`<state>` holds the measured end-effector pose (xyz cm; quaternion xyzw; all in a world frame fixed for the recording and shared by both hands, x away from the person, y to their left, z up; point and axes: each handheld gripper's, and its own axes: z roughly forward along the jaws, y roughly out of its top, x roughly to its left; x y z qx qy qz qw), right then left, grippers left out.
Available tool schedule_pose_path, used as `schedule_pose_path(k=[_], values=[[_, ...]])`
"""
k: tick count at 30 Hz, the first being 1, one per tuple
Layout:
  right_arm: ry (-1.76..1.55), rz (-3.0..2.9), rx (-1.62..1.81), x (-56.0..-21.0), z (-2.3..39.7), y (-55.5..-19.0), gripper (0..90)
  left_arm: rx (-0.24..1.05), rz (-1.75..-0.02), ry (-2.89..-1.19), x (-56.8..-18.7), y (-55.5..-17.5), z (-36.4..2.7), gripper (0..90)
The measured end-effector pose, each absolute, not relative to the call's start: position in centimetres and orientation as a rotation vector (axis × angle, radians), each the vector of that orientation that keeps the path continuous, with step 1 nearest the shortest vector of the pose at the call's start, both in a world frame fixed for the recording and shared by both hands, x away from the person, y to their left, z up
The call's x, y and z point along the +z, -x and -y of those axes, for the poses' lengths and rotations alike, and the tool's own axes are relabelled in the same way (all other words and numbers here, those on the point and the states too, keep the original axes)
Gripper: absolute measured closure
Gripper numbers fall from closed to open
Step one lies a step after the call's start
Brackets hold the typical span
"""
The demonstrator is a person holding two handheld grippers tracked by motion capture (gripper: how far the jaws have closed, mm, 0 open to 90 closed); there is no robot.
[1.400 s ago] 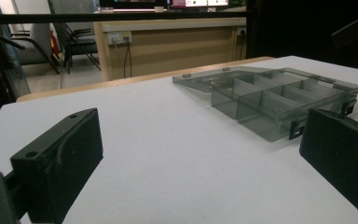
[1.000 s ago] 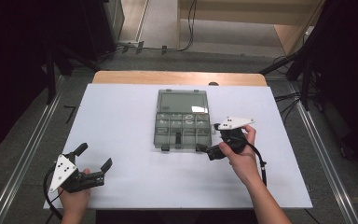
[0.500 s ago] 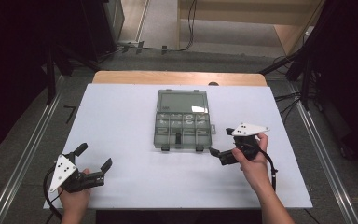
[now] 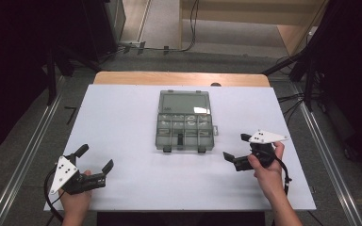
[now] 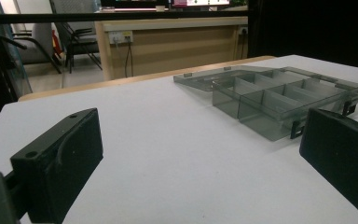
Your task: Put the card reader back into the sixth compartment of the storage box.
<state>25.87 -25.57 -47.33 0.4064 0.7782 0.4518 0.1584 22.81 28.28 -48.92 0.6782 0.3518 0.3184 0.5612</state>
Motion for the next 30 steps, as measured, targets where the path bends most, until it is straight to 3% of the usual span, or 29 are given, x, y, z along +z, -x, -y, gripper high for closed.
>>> schedule_pose_path(k=[30], values=[[-1.244,-2.086,1.335,-48.9,30.6,-23.0,0.0,0.757,-0.832,-1.601,-48.9,-22.8,-28.2,0.0]])
